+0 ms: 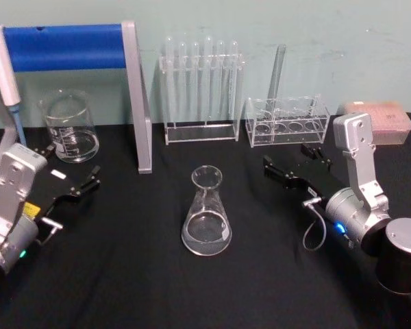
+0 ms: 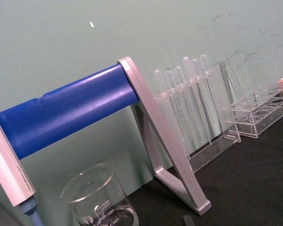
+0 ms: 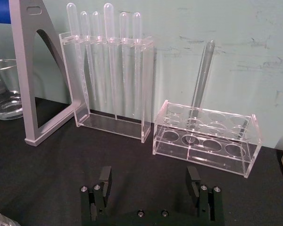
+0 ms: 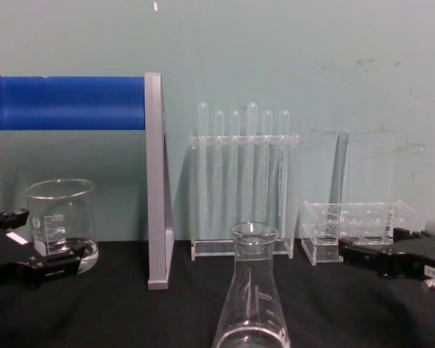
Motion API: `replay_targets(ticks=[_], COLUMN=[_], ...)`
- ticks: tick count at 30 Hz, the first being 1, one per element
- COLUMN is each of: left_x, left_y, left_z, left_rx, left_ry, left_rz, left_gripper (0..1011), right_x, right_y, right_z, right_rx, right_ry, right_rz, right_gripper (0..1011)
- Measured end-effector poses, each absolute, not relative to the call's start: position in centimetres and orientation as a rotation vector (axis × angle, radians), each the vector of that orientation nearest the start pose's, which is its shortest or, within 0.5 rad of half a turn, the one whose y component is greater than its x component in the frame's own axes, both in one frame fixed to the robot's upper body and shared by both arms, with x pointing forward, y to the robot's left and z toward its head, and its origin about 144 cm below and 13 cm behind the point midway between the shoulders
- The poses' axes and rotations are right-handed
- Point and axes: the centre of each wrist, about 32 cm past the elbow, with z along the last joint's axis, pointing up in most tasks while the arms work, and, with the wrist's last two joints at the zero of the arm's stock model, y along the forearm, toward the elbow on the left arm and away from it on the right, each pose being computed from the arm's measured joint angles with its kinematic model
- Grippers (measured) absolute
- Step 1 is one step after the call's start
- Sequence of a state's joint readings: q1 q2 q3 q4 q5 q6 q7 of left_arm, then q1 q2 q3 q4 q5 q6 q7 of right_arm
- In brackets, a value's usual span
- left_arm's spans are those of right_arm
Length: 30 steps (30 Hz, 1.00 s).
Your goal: Grasp the erlenmeyer flask with one hand, shake it three times, then place it back.
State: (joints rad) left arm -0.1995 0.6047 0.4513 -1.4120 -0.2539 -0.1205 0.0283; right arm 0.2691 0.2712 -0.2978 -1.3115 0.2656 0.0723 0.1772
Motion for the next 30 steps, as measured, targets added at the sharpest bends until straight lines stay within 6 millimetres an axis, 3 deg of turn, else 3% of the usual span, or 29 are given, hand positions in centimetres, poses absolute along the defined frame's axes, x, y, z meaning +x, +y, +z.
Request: replay_targets(ticks=[30], left_x=[48.86], left_y=[30.97], left_z=[113.98], left_rx=[0.304], left_ry=[-0.285], left_rz=[1.248], left_gripper=[1001], right_x=[52.56], right_y=[-24.01], right_z=[114.34], right_rx=[-0.154], right_ry=[0.052], right_rz=[-1.185], right_gripper=[1000])
